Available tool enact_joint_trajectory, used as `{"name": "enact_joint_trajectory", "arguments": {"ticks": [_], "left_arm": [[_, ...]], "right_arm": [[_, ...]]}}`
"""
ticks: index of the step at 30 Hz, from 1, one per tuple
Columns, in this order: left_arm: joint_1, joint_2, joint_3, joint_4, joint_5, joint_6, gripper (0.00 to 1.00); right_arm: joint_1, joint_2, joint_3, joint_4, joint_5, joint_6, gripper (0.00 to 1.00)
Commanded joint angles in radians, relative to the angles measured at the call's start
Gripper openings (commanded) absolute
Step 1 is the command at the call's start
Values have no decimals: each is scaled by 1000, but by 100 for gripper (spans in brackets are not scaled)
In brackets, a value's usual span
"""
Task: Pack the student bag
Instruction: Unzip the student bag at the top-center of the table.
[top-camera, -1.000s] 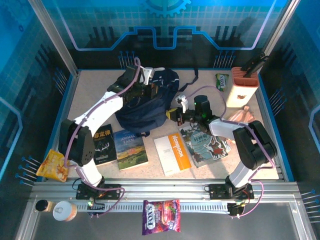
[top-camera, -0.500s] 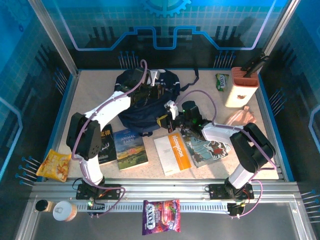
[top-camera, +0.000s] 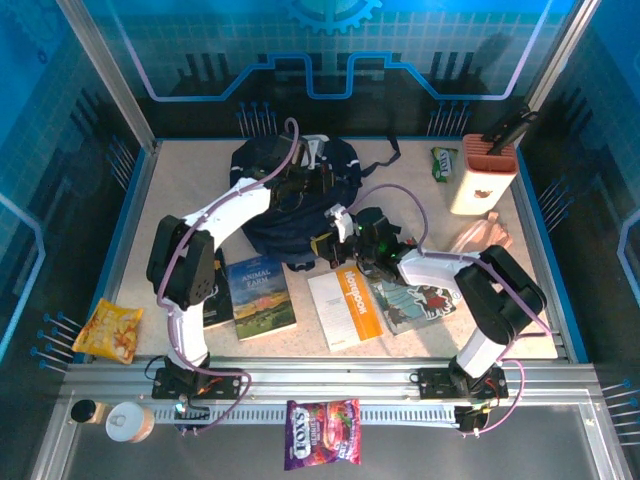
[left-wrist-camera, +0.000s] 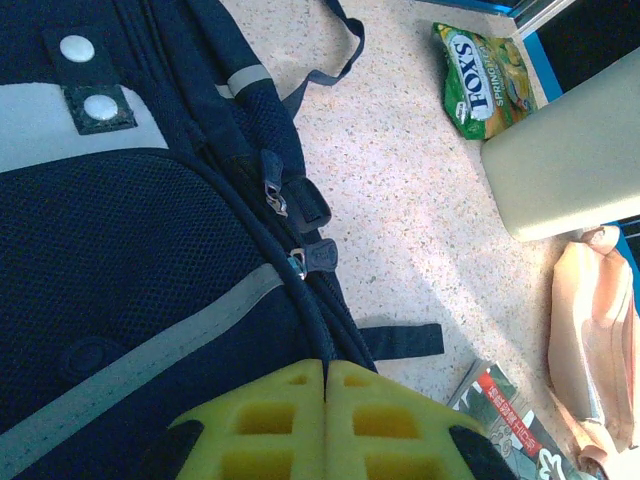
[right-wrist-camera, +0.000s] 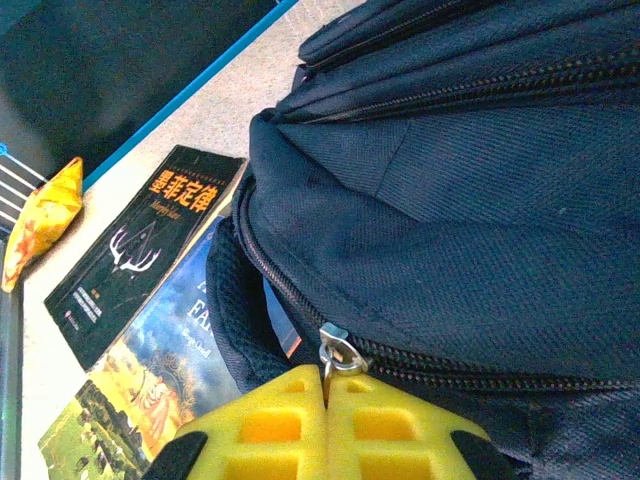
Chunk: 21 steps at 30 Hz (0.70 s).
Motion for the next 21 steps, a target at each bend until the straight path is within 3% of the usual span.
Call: {"name": "enact_joint_trajectory", "arguments": {"ticks": [1,4,14,21], "left_arm": [[-1,-24,22,98,3,-24,0],[1,-57,-3,100,-7,-15,0],[3,-149,-79,128,21,-12,0],[2,-147,-74,112,65,-17,0]], "right_arm": [[1,-61,-45,61,8,57,28],[-59,-144,-102,59,-11,164,45],[-200,-344,-11,-468,53,505,64],[-254,-250,42,-395,-35,812,66]]}}
